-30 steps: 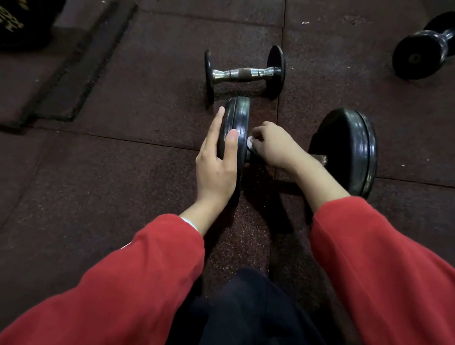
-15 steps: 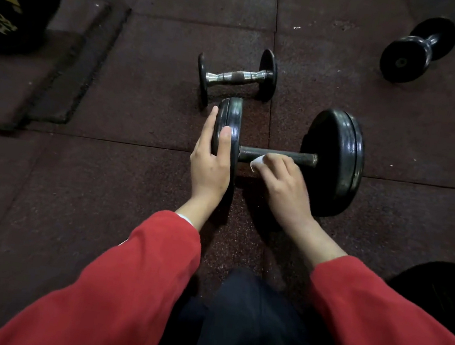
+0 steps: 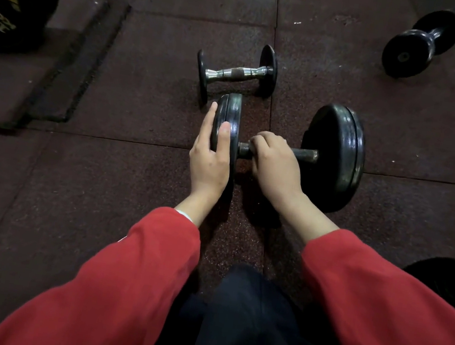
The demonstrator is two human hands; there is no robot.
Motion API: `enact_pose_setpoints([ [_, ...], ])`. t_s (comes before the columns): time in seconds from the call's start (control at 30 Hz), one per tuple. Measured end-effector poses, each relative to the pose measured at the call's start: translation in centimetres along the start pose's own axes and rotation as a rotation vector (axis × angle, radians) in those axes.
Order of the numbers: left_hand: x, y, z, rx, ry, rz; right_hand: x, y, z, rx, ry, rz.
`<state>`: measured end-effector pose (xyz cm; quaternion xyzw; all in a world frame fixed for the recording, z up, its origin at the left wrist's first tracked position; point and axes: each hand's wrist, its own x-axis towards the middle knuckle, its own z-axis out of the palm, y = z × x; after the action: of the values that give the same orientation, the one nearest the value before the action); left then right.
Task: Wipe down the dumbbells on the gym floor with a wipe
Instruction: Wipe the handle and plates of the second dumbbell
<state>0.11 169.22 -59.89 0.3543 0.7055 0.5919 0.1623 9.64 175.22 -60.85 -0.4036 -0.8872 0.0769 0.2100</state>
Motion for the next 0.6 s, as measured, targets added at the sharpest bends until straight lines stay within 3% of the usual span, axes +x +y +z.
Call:
enact_pose_setpoints([
  [0.23,0.1,0.0,0.1,-0.009,0.003,0.001,-1.5,0.7,0.4,-0.030,-0.032,-0.098],
  [0.37,-0.3,0.0,0.0,-0.013,0.002,0.013,-1.3,2.2,-0.1,0.032,0.064,0.051],
  [0.5,0.0,0.1,0.0,-0.020,0.009,0.003,0.9,0.8,-0.4,0.078,0.011,0.222],
  [0.6,0.1,0.2,0.1,-0.013,0.013,-0.001,0.3,-0.6,0.0,0.099,0.027,0.144],
])
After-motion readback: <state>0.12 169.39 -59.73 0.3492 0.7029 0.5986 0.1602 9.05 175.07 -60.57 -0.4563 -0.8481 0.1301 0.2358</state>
